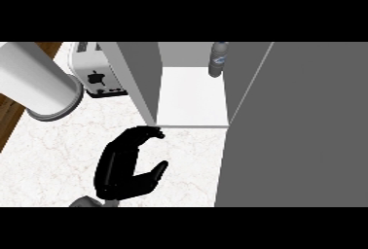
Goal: Pick up the bottled water, place it into the cabinet and close the cabinet
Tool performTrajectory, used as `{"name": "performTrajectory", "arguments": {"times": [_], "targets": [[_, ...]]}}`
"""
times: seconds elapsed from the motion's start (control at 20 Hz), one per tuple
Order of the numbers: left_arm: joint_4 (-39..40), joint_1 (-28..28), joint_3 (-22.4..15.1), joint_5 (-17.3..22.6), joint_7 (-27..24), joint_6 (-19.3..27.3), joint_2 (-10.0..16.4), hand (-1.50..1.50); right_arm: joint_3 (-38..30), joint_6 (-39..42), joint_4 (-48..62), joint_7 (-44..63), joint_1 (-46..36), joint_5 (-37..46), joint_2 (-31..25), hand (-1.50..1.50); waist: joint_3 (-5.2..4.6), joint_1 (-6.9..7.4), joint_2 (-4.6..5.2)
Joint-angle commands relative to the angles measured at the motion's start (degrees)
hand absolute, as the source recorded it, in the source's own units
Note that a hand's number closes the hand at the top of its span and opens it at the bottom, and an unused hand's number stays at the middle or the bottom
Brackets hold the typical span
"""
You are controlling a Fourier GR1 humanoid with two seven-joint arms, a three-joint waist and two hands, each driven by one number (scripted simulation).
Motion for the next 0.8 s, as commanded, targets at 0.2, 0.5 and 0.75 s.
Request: {"name": "performTrajectory", "arguments": {"times": [0.2,0.5,0.75], "targets": [[-12.12,13.27,4.53,4.64,-1.02,-3.13,8.07,-1.5,5.78,1.61,-9.63,1.26,0.57,11.31,-4.71,1.5,-0.12,0.04,-0.58],[-12.69,14.07,11.46,10.21,-0.34,-7.31,11.53,-1.5,15.44,3.77,-9.42,5.39,-4.87,13.14,-7.98,1.5,-0.34,0.54,-0.23],[-14.83,18.66,13.69,12.42,-0.58,-9.54,14.24,-1.5,18.18,3.17,-11.46,10.52,-9.6,13.94,-9.9,1.5,-0.69,1.98,-0.38]]}}
